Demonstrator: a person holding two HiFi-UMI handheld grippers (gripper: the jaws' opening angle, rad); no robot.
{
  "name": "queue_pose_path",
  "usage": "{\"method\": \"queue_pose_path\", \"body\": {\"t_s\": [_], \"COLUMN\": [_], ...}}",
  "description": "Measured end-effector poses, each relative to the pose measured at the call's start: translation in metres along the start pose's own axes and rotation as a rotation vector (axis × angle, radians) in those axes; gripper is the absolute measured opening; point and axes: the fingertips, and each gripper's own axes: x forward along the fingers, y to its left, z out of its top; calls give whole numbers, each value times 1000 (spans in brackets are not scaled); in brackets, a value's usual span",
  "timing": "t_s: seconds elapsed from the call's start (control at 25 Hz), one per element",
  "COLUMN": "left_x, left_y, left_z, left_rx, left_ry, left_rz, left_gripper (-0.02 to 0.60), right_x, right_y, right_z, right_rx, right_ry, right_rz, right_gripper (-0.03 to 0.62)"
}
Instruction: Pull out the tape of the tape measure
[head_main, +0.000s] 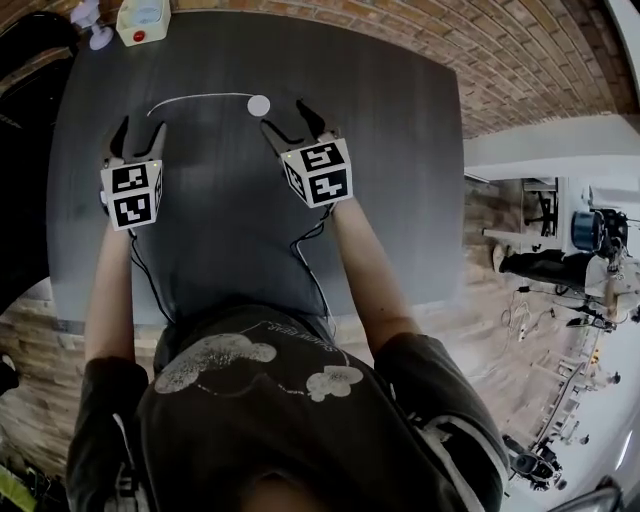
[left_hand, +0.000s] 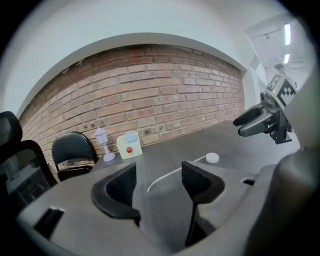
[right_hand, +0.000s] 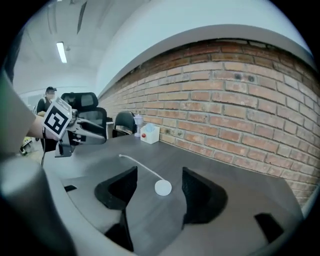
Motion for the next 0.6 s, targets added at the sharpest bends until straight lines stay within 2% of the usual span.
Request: {"method": "queue_pose_path", "body": {"t_s": [0.08,0.2,0.28,0.48,0.6], "left_x": [-18,-46,-64,-108,-133], "left_y": [-11,-26,-33,-45,-52], "left_z": [13,27,33,44,43], "left_rx": [-10,-5,9,-19,-52], "left_ry": [-32,-61,-76,-118,-131], "left_rz": [4,20,36,101,116], "left_gripper": [281,203,156,42,17], "right_x": [-19,-45,-60,-94,-112], "right_y": [3,8,11,21,28], "right_z": [12,32,41,55,57], "right_rx": [-12,-21,-28,-36,-44], "right_ry": [-66,-148,-184,-237,-248], "right_rz": [-3,10,15,39,50], "right_gripper": [295,278,217,121,60]}}
